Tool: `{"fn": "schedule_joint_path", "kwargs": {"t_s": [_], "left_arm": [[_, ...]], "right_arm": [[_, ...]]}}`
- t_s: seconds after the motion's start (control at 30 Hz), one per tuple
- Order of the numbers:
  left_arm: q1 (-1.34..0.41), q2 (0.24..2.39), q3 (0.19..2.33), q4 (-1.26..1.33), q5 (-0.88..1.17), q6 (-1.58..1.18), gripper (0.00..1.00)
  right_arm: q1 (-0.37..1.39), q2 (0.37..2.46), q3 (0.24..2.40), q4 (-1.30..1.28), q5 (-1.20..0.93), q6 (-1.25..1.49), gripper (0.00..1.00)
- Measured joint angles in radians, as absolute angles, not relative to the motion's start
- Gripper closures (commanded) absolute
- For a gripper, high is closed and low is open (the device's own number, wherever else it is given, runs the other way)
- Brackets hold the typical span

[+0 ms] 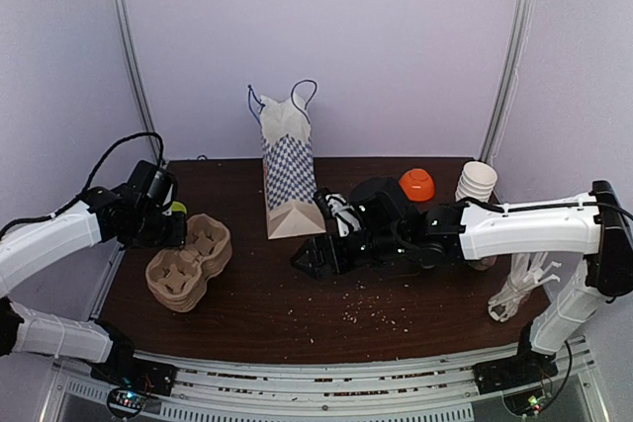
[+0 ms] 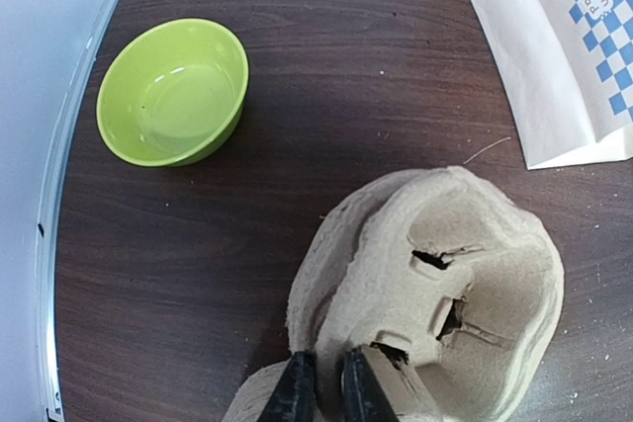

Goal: Pack the takeout coffee

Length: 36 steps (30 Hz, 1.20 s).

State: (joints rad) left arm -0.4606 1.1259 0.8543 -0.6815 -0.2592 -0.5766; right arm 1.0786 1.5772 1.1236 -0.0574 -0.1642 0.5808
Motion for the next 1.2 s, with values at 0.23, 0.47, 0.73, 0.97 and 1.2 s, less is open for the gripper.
{"fn": "schedule_joint_path", "kwargs": {"t_s": [0.23, 0.47, 0.73, 0.97, 1.2], "left_arm": [[-0.459, 1.127, 0.853, -0.674, -0.262, -0.57, 1.0], [-0.459, 1.126, 0.859, -0.674, -0.263, -0.573, 1.0], [-0.453, 1.069, 0.879, -0.669, -0.222, -0.613, 1.0], [-0.419, 1.036, 0.855, -0.613, -0.163, -0.66, 1.0], [-0.39, 1.051, 0.804, -0.57, -0.163, -0.669, 1.0]], "right_arm": [[1.079, 1.579, 1.126, -0.057, -0.164, 0.581, 0.06], [1.079, 1.589, 1.127, -0.058, -0.164, 0.581, 0.06], [1.079, 1.598, 1.139, -0.059, -0.165, 0.583, 0.06], [1.079, 1.615, 1.151, -0.058, -0.168, 0.584, 0.06], [1.079, 1.641, 1.161, -0.057, -0.177, 0.584, 0.06]]}}
